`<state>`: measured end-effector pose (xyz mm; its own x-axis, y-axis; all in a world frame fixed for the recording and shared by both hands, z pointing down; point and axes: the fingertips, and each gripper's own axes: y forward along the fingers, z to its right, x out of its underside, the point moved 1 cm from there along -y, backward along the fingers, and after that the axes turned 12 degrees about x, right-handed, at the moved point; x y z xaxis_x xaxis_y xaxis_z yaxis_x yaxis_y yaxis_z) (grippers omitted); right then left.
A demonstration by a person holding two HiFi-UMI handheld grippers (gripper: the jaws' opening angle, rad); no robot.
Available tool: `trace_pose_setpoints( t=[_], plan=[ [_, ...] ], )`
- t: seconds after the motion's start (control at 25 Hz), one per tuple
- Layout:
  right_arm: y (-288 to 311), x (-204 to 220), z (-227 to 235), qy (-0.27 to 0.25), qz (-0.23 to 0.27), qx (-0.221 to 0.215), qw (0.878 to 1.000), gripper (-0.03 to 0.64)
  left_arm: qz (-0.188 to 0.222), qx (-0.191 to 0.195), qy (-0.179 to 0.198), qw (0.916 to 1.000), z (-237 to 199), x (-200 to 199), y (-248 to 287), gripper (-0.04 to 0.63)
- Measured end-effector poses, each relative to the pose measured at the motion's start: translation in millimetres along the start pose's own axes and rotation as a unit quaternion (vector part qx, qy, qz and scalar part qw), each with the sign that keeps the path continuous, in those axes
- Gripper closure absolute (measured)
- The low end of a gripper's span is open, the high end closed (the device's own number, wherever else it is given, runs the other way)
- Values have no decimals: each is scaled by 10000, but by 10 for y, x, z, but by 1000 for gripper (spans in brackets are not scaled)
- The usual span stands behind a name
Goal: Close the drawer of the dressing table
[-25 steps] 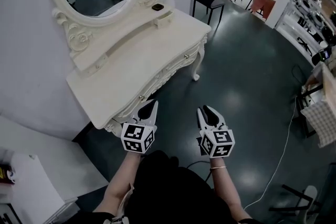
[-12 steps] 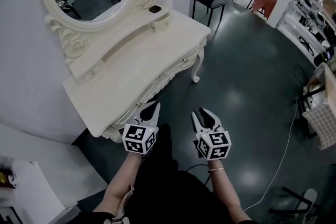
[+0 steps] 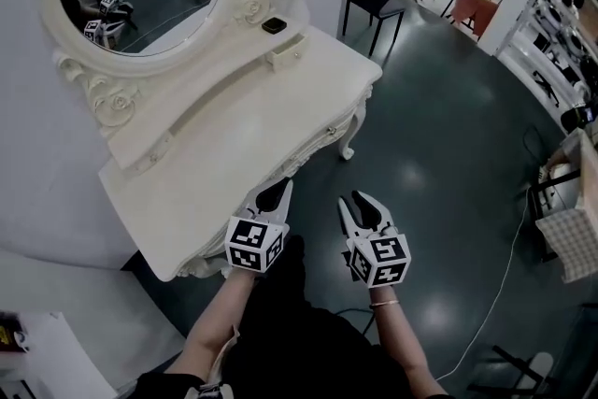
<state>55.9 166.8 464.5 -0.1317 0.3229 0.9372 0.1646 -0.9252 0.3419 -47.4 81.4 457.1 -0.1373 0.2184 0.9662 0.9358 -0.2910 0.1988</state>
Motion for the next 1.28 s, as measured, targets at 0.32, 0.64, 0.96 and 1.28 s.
trace_pose_setpoints(
  t=[0.32, 0.64, 0.96, 1.28],
  plan=[
    [865, -347, 71, -43, -19, -10, 10000, 509, 5, 54, -24, 10000, -645, -258, 527, 590],
    [1525, -533, 79, -127, -141, 5, 9998, 511, -27, 207, -113, 9997, -1102, -381, 882, 590],
    [1951, -701, 81, -246, -152, 7, 9996, 511, 1, 300, -193, 9994, -1348, -449, 1064, 591],
    [2374, -776, 99, -429, -278, -158, 9986, 512, -53, 238, -312, 9992, -1627, -451, 1226, 591]
  ],
)
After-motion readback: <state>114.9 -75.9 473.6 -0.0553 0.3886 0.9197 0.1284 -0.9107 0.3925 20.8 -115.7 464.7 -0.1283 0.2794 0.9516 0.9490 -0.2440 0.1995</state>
